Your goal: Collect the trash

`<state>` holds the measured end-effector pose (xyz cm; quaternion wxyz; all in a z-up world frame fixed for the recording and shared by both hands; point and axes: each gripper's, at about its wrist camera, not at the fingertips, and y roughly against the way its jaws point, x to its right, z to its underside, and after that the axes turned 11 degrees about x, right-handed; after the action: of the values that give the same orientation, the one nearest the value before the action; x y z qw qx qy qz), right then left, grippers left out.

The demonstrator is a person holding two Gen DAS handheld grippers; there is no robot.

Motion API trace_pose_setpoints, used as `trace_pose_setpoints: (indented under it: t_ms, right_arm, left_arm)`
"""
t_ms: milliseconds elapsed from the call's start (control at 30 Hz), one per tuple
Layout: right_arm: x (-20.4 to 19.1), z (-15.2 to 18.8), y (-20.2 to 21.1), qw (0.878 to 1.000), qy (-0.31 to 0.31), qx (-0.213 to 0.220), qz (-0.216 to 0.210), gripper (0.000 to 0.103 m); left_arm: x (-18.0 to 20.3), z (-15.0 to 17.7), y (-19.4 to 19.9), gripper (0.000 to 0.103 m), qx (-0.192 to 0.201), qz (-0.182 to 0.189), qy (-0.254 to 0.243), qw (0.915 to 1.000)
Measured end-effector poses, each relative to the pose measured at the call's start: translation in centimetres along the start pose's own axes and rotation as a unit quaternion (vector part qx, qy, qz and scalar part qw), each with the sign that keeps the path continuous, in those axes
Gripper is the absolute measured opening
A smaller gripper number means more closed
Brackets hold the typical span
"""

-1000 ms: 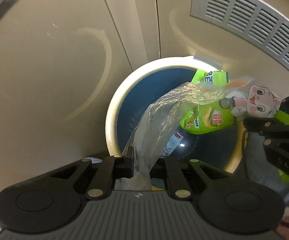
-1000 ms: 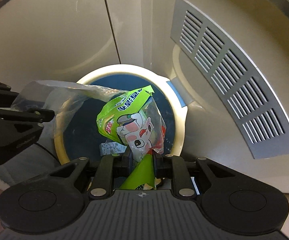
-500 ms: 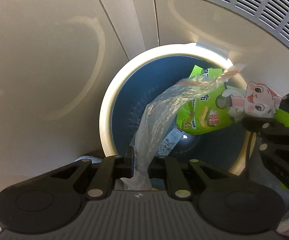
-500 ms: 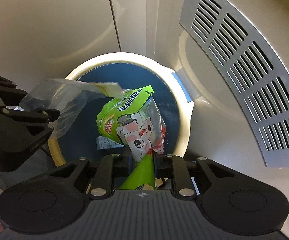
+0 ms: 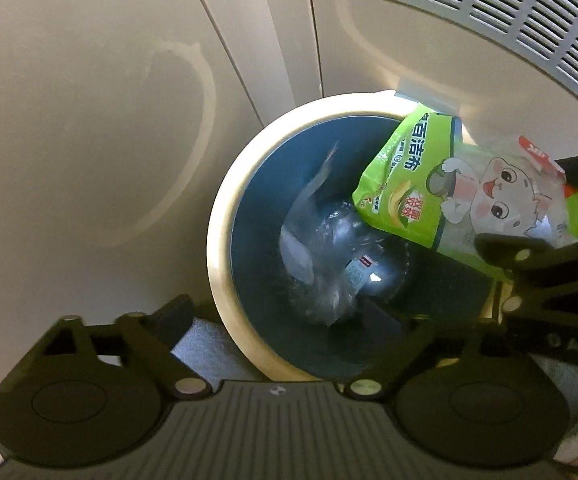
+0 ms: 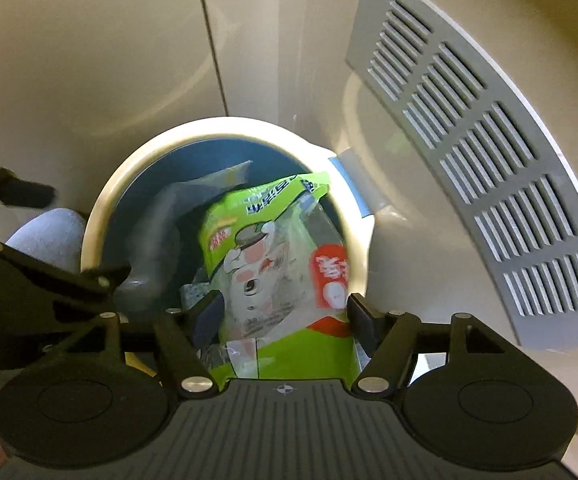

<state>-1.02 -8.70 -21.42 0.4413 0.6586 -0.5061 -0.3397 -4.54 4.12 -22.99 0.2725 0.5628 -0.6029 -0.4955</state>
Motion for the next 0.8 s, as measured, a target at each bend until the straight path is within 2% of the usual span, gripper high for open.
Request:
trace_pose_setpoints:
  t_ms: [100, 200, 333, 500, 633, 800]
  right_arm:
    - [0.3, 0.2, 1.6, 1.0, -0.007, 0.011, -0.005, 0.073]
    - [0.3, 0.5, 3.7, 0.999, -0.007, 0.03, -0.014, 0.075]
    - [-0.2, 1.0, 7.3, 0.997, 0.004, 0.074, -0.027, 0.078]
    - [-1.4, 2.3, 11.4, 0.991, 0.027, 0.127, -0.023, 0.082]
    - [-1.9, 3.8, 13.1, 0.989, 0.042, 0.137, -0.025, 0.084]
    - [-2.4, 5.1, 15.0, 0.986, 0.058, 0.156, -0.009, 0.086]
  left_arm:
    - [-0.2, 0.3, 1.2, 0.102, 0.012, 0.001, -0.004, 0.9999]
    - [-0.6, 0.7, 2.8, 0.102, 0.026, -0.005, -0.007, 0.9996]
    - [-1.2, 1.6, 4.9, 0.103, 0.042, -0.012, 0.009, 0.999]
    - [-1.7, 4.1, 7.8, 0.103, 0.063, -0.019, 0.024, 0.9975]
    - [-1.8, 5.3, 9.5, 0.103, 0.083, -0.036, 0.021, 0.9957]
    - [-1.9, 5.6, 12.2, 0.103, 0.127, -0.06, 0.027, 0.9897]
